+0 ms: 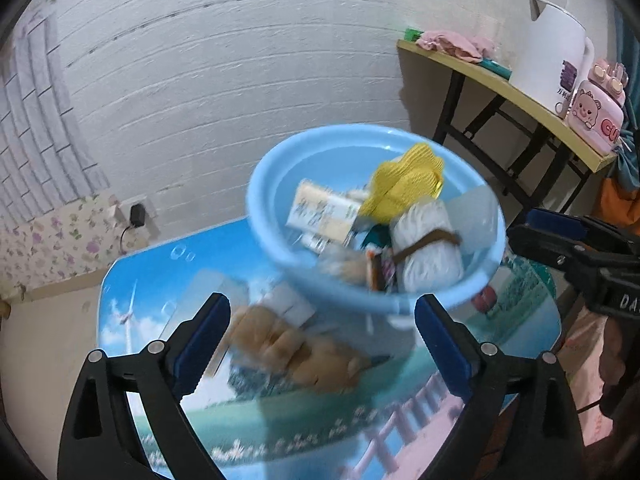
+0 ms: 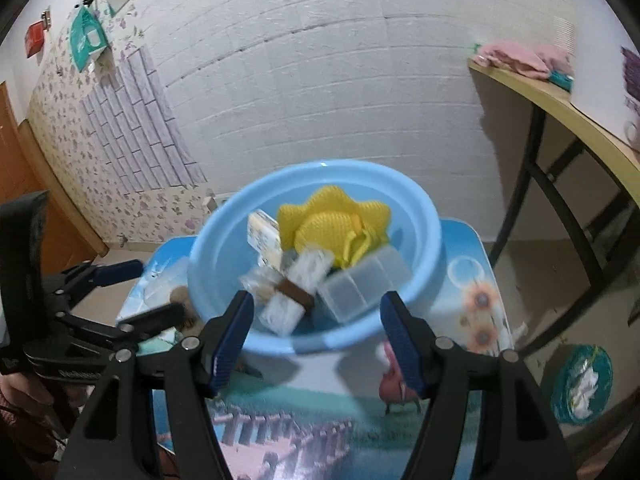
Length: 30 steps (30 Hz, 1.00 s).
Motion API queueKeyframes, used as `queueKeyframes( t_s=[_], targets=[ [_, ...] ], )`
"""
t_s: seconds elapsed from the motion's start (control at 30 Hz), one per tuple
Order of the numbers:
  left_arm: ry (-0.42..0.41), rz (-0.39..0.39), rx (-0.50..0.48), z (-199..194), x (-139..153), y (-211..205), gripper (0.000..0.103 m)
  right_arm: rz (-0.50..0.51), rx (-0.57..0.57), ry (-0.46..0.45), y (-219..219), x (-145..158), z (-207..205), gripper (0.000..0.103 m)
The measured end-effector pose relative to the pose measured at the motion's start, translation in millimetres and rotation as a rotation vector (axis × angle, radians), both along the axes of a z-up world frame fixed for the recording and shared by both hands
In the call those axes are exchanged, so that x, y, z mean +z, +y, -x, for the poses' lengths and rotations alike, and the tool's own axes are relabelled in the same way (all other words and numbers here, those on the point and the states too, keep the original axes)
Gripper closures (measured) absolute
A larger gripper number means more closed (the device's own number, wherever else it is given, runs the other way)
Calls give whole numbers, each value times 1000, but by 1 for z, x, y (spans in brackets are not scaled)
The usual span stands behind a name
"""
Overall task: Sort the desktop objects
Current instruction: 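Withdraw both open tools from the basin back over the table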
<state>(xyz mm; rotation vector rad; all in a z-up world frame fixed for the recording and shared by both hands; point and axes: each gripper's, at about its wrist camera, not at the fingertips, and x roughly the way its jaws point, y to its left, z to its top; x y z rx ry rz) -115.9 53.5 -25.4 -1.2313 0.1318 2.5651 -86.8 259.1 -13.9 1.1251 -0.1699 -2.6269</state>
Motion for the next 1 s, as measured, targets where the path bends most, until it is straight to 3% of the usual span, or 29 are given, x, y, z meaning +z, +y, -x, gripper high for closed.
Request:
queueKeyframes(
  t_s=[0.4, 1.0],
  targets=[
    [-43, -18, 89, -38, -23, -55, 8, -34, -6, -65, -18, -20, -29, 37],
    [-97, -41, 122, -60, -62, -113, 8, -59, -25, -150, -45, -49, -44, 37]
  ],
)
